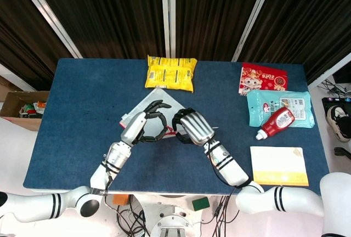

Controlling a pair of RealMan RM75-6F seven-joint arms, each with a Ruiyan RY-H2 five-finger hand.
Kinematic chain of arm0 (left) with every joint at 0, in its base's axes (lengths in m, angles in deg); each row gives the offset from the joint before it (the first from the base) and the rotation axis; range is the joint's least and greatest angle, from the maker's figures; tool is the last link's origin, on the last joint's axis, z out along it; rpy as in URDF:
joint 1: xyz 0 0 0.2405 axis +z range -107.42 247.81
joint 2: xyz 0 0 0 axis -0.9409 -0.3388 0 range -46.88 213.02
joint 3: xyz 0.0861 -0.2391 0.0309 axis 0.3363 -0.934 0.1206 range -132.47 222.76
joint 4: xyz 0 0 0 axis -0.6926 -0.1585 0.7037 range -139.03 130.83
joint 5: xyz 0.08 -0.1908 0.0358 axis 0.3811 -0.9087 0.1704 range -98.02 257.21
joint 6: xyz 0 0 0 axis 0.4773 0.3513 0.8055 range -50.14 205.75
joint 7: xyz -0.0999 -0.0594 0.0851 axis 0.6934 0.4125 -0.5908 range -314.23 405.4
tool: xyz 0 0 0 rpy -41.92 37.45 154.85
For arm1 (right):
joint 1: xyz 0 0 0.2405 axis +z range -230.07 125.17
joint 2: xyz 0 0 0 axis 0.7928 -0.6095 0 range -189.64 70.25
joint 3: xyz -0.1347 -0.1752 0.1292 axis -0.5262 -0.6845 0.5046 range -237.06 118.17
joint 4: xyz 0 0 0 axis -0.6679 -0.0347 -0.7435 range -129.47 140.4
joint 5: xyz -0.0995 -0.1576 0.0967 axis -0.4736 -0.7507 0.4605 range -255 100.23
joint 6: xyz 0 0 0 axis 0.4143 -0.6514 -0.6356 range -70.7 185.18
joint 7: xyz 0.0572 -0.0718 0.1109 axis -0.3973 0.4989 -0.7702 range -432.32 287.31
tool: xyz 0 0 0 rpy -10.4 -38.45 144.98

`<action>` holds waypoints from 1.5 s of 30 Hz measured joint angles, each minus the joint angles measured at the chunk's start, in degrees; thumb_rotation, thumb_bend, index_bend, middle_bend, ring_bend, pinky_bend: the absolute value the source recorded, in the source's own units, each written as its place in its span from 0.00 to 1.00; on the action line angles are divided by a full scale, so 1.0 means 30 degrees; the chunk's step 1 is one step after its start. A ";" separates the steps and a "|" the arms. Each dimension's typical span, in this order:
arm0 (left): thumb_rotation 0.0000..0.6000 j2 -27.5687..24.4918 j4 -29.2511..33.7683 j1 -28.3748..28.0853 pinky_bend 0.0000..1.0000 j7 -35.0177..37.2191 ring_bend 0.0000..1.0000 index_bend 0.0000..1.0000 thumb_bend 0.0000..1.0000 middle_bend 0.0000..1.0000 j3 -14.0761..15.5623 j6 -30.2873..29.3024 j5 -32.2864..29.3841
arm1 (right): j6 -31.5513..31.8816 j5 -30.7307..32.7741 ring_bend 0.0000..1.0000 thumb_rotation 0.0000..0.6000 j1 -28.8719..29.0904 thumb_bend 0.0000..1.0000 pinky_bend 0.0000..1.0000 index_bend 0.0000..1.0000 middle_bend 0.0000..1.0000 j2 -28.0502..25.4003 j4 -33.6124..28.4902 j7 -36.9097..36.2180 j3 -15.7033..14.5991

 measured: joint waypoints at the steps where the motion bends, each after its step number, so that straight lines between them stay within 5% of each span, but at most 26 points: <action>1: 1.00 0.0008 -0.0038 0.0011 0.14 0.0010 0.06 0.65 0.57 0.19 0.0019 0.0005 0.0004 | 0.0011 -0.0010 0.28 1.00 -0.0012 0.48 0.34 0.68 0.47 -0.0023 -0.0013 0.0026 -0.0020; 14: 1.00 0.0515 -0.1063 0.0355 0.14 0.0614 0.06 0.64 0.57 0.19 0.0578 0.0569 -0.0551 | 0.0345 -0.0481 0.33 1.00 -0.0347 0.61 0.37 0.73 0.50 -0.0551 -0.0343 -0.0167 -0.0160; 45: 1.00 0.0939 -0.3196 0.1582 0.14 0.0120 0.06 0.64 0.57 0.19 0.1743 0.0937 -0.0726 | 0.1630 -0.2097 0.34 1.00 -0.1357 0.64 0.42 0.76 0.52 -0.1849 -0.1470 -0.0825 -0.0259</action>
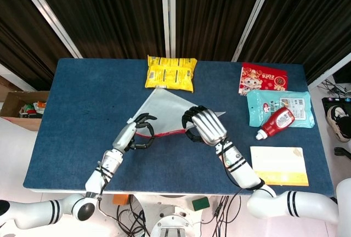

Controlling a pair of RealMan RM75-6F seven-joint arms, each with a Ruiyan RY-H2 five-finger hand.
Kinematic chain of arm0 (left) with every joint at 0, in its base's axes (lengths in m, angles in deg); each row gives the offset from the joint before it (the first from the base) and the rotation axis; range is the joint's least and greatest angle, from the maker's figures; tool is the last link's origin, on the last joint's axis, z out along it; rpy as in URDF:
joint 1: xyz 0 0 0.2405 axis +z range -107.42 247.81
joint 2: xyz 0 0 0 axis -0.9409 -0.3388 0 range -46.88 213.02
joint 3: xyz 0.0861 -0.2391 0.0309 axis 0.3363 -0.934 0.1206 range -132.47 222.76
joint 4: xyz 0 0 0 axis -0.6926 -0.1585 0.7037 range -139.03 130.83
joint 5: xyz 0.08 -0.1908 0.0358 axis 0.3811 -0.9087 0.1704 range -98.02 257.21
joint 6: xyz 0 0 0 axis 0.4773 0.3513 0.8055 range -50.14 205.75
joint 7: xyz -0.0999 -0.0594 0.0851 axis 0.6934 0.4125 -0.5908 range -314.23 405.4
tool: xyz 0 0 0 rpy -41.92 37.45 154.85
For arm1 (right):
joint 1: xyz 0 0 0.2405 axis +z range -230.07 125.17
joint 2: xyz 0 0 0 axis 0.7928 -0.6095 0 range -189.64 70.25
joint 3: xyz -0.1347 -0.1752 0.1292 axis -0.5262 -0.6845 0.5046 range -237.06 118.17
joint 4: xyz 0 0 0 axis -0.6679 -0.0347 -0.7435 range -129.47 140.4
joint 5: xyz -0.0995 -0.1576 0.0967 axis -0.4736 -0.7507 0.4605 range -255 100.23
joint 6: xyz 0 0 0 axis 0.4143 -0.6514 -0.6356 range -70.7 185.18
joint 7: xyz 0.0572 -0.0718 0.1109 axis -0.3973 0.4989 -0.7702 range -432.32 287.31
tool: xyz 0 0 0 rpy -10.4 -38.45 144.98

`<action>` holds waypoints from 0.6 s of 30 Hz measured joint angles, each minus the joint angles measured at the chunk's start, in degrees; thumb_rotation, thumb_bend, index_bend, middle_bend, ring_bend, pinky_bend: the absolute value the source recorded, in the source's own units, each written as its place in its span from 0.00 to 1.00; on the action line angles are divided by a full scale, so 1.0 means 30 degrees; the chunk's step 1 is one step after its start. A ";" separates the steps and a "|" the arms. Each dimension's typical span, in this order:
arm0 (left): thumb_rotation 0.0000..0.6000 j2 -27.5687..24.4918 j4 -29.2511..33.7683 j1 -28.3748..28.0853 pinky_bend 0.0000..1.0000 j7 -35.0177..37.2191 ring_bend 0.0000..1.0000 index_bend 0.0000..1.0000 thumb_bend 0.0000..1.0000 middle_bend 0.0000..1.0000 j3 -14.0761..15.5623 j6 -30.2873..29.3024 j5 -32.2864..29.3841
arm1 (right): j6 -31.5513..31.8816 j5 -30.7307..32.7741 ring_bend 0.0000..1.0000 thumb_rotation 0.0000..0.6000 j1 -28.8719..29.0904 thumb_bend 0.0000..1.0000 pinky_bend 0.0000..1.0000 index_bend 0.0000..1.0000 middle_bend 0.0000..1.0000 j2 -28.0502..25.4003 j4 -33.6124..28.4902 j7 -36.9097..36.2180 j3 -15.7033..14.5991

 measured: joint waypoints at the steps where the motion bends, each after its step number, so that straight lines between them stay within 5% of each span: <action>1: 1.00 0.0069 -0.0252 0.0044 0.14 -0.0229 0.06 0.64 0.57 0.19 0.0035 -0.0073 -0.0016 | 0.0065 -0.0120 0.34 1.00 -0.0058 0.64 0.42 0.76 0.52 -0.0126 -0.0095 -0.0036 -0.0022; 18: 1.00 0.1183 -0.4843 0.1200 0.14 -0.1576 0.06 0.64 0.57 0.19 -0.0242 0.0028 -0.2303 | 0.0798 -0.2224 0.35 1.00 -0.1299 0.65 0.43 0.77 0.53 -0.2146 -0.0961 -0.1977 -0.0805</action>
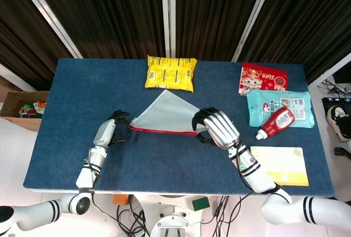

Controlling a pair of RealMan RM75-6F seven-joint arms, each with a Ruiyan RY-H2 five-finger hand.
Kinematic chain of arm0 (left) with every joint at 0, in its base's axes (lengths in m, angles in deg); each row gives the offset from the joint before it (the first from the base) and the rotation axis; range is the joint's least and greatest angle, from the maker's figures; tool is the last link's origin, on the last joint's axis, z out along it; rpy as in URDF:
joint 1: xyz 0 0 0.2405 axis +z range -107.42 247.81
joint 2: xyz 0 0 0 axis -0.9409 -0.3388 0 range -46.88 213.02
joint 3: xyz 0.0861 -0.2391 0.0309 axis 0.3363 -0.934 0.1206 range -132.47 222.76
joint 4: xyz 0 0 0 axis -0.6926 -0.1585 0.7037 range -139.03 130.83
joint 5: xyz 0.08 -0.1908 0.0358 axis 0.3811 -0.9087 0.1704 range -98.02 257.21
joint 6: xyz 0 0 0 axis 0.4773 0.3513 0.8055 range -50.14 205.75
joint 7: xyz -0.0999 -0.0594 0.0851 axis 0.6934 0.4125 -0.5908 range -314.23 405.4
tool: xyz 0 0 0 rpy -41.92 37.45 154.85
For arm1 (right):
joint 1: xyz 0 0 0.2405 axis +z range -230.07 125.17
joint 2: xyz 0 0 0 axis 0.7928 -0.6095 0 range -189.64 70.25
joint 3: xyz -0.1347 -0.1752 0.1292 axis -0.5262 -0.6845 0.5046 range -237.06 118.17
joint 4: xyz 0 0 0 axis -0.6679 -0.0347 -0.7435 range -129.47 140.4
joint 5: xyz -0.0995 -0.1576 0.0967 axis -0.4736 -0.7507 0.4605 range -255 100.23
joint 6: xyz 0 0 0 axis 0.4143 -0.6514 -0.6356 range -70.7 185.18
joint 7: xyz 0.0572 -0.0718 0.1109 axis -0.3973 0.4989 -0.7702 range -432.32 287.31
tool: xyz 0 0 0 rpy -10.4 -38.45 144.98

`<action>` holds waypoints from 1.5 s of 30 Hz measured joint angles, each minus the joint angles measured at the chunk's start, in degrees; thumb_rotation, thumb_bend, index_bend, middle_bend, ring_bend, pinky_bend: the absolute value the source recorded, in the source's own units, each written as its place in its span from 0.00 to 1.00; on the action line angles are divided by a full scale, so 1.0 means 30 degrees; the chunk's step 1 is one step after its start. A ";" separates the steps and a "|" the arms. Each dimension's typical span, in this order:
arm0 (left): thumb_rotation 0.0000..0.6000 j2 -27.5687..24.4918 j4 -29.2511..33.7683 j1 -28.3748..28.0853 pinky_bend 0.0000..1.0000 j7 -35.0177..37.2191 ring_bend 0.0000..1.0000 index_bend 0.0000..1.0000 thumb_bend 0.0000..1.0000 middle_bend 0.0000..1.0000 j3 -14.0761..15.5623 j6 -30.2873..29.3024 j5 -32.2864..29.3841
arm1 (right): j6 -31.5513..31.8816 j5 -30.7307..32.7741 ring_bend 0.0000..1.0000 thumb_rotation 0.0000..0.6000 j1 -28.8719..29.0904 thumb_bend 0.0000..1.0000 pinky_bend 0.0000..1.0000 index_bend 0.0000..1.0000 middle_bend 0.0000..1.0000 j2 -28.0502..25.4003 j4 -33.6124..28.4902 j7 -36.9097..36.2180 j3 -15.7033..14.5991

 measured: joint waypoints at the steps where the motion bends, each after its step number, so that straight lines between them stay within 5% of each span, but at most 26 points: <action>1: 1.00 0.0058 -0.0214 0.0040 0.14 -0.0011 0.06 0.64 0.57 0.19 -0.0080 0.0082 -0.0165 | 0.0067 -0.0090 0.35 1.00 -0.0070 0.65 0.43 0.77 0.53 -0.0080 -0.0014 -0.0101 -0.0026; 29: 1.00 0.0127 -0.1875 0.0827 0.14 0.0064 0.06 0.64 0.57 0.19 -0.1621 0.1261 -0.1793 | 0.0655 -0.0890 0.36 1.00 -0.0970 0.66 0.43 0.77 0.53 -0.0724 -0.0005 -0.1513 0.0004; 32: 1.00 0.0034 -0.1812 0.0884 0.14 0.0221 0.05 0.55 0.56 0.16 -0.1780 0.1318 -0.1852 | 0.0638 -0.0969 0.36 1.00 -0.0983 0.66 0.43 0.77 0.53 -0.0494 0.0271 -0.1592 -0.0046; 35: 1.00 -0.0148 -0.1513 0.0946 0.14 0.0364 0.04 0.32 0.49 0.12 -0.1890 0.1312 -0.1814 | 0.0531 -0.1086 0.36 1.00 -0.0929 0.66 0.43 0.76 0.53 0.0050 0.0773 -0.1462 -0.0208; 39: 1.00 -0.0671 -0.0825 0.1051 0.14 0.0360 0.02 0.15 0.47 0.07 -0.1890 0.1287 -0.1603 | 0.0213 -0.1229 0.35 1.00 -0.0757 0.57 0.43 0.66 0.50 0.1237 0.1864 -0.1036 -0.0544; 45: 1.00 -0.1927 0.0740 0.1640 0.13 0.0008 0.02 0.13 0.44 0.07 -0.1713 0.0293 -0.0980 | -0.1479 -0.0856 0.22 1.00 -0.0316 0.25 0.35 0.31 0.36 0.2628 0.3014 -0.0499 -0.1204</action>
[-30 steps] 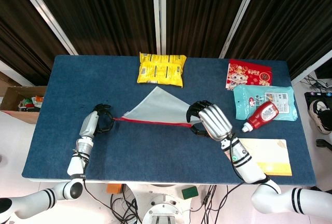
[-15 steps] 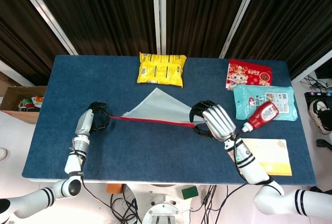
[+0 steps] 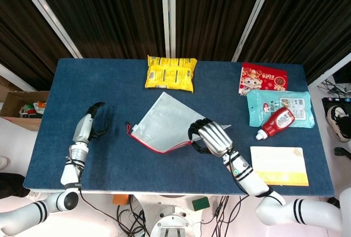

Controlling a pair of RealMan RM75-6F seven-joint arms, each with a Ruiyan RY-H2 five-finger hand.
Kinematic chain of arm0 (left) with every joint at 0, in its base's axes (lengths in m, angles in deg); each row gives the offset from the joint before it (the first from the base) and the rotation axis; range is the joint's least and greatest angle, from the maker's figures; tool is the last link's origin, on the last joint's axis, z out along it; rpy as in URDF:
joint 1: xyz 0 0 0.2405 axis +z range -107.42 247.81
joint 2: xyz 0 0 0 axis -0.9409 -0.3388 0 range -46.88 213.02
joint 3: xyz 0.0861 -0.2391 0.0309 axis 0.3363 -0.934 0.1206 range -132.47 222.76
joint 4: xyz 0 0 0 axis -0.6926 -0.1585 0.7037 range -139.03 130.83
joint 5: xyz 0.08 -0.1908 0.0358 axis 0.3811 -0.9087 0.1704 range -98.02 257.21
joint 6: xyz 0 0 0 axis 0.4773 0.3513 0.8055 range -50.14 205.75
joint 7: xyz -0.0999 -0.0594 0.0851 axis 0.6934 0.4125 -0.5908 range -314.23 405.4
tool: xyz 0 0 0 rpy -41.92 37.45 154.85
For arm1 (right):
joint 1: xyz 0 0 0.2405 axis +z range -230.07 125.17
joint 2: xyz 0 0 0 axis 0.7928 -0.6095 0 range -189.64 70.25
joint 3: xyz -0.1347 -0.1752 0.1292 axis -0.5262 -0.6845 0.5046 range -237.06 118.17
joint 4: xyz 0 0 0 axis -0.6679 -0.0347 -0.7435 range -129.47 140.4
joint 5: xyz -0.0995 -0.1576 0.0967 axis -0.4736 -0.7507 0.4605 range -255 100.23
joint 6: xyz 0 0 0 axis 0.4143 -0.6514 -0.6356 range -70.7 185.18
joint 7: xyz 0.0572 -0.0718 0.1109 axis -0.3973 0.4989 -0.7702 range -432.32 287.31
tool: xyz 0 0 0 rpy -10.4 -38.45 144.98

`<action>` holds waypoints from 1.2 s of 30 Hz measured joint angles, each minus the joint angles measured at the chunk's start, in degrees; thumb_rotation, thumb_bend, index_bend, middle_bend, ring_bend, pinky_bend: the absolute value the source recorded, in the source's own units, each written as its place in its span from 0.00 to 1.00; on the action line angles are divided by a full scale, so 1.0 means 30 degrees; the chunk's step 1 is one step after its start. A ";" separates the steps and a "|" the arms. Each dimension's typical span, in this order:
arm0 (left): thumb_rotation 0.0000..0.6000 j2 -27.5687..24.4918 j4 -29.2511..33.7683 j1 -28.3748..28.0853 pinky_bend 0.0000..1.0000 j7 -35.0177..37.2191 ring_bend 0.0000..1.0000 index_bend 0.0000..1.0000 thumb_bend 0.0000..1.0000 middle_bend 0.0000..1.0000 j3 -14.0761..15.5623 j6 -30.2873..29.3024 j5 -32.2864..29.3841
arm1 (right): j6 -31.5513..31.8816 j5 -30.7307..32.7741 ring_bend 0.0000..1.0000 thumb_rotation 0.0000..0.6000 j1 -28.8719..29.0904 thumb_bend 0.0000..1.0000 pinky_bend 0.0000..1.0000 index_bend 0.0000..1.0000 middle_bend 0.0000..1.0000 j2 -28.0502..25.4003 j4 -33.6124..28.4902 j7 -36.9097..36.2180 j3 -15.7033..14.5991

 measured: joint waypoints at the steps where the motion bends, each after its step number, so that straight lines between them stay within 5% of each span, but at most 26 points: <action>1: 1.00 -0.0175 0.0233 0.0138 0.13 -0.0042 0.02 0.13 0.43 0.07 0.0031 -0.0308 0.0144 | -0.0308 0.0100 0.19 1.00 0.0067 0.19 0.31 0.24 0.32 0.0053 0.0045 0.0095 -0.0102; 4: 1.00 -0.0780 0.0950 0.0648 0.13 -0.0258 0.02 0.13 0.37 0.07 0.0187 -0.1445 0.0727 | -0.1511 0.0659 0.06 1.00 0.0295 0.05 0.19 0.04 0.18 -0.0160 -0.0100 0.0560 -0.0443; 7: 1.00 -0.1407 0.1578 0.1157 0.13 -0.0617 0.02 0.13 0.32 0.07 0.0395 -0.2504 0.1356 | -0.3135 0.1893 0.00 1.00 0.0633 0.00 0.04 0.00 0.03 -0.1036 -0.0760 0.1514 -0.0779; 13: 1.00 -0.2554 0.2309 0.1828 0.13 -0.1945 0.02 0.13 0.29 0.06 0.0912 -0.3684 0.2225 | -0.4820 0.5258 0.00 1.00 0.1097 0.00 0.00 0.00 0.00 -0.3379 -0.2632 0.3981 -0.1497; 18: 1.00 -0.3863 0.2953 0.2310 0.13 -0.2786 0.02 0.13 0.29 0.06 0.1356 -0.4029 0.2545 | -0.4697 0.5307 0.00 1.00 0.0633 0.00 0.00 0.00 0.00 -0.5478 -0.3591 0.3797 -0.2191; 22: 1.00 -0.5105 0.3498 0.2672 0.13 -0.3025 0.02 0.15 0.29 0.06 0.1774 -0.4125 0.2895 | -0.3117 0.4336 0.00 1.00 -0.0265 0.02 0.02 0.00 0.04 -0.6207 -0.3646 0.2925 -0.2249; 26: 1.00 -0.6444 0.3922 0.3072 0.13 -0.3811 0.02 0.19 0.30 0.07 0.2364 -0.4236 0.3350 | 0.0083 0.3216 0.00 1.00 -0.1693 0.16 0.09 0.00 0.12 -0.6469 -0.2949 0.1473 -0.1948; 36: 1.00 -0.7442 0.3917 0.5293 0.13 -0.5595 0.02 0.21 0.30 0.09 0.3435 -0.7252 0.4058 | 0.6290 0.1783 0.00 1.00 -0.6185 0.20 0.09 0.00 0.12 -0.6984 0.0321 -0.2498 -0.1526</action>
